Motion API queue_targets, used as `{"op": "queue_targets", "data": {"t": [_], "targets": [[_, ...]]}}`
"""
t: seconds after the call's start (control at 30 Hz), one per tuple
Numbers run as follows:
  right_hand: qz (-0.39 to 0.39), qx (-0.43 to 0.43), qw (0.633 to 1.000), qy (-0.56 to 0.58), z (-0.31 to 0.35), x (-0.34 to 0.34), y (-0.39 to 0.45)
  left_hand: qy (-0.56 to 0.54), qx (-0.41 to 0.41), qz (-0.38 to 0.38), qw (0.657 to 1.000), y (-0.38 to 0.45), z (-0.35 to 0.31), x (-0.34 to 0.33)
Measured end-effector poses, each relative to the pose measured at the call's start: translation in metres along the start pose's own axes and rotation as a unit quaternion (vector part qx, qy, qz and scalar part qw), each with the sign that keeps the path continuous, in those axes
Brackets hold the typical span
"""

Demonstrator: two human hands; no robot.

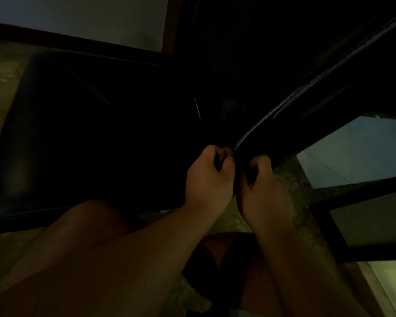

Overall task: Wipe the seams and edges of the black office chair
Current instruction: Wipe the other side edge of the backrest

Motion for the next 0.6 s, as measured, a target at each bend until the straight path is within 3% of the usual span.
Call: {"op": "queue_targets", "data": {"t": [0.27, 0.43, 0.6], "targets": [[0.007, -0.002, 1.000, -0.006, 0.003, 0.002, -0.002, -0.032, 0.034, -0.020, 0.999, -0.001, 0.004, 0.002], [0.005, 0.015, 1.000, -0.009, 0.007, 0.007, -0.002, 0.001, 0.006, 0.055, 0.998, -0.008, -0.001, 0.000], [0.025, 0.004, 0.999, -0.036, 0.003, 0.005, -0.004, -0.030, 0.045, -0.036, 0.998, 0.007, 0.000, 0.006]]}}
Point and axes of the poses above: each hand's wrist, its own y-axis towards the middle knuckle, its own x-axis out of the back of the hand, z = x × y, the point moved 4 cm from there along y, towards the middle knuckle, and after that the axes turned 7 degrees about -z, right-handed, at the moved point
